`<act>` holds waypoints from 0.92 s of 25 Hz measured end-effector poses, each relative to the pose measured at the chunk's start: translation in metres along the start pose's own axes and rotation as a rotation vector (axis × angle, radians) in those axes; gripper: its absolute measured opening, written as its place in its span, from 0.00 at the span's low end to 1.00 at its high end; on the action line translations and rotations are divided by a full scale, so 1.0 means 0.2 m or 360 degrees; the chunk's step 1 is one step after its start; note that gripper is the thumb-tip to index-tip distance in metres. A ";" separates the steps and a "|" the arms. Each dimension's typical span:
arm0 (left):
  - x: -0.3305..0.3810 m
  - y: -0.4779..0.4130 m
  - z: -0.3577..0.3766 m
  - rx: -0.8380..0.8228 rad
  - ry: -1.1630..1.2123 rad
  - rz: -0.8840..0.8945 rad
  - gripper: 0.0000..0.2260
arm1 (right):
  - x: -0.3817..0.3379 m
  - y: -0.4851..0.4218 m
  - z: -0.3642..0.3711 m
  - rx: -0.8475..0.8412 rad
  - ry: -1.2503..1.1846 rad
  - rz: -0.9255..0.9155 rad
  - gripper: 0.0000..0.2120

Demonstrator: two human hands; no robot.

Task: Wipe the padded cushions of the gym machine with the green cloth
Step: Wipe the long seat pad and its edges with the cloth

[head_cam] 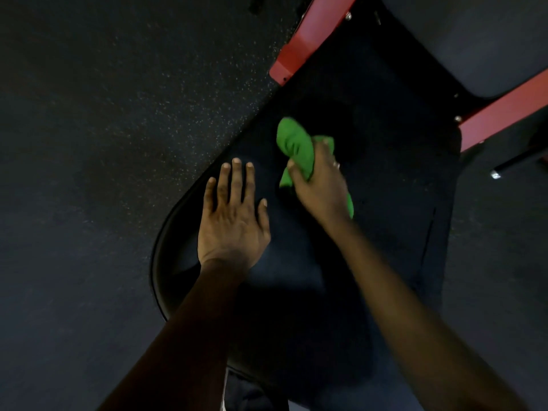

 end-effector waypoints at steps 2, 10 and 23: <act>0.00 0.00 0.00 -0.0007 0.0005 0.0006 0.29 | 0.01 0.27 -0.01 -0.0015 -0.0051 -0.0149 0.26; -0.01 0.00 0.01 -0.0013 -0.0027 -0.0005 0.29 | 0.22 -0.50 -0.11 0.0217 0.0012 0.0353 0.22; 0.09 -0.02 -0.02 -0.0066 0.0054 0.0024 0.31 | 0.38 0.29 -0.17 0.0124 0.0006 0.0128 0.18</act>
Point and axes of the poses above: each hand's wrist, its own y-axis away from the middle knuckle, its own z-axis out of the palm, x = y × z, the point moved 1 cm from there along -y, towards the middle knuckle, and after that the axes turned 2 degrees about -z, right-handed, at the moved point
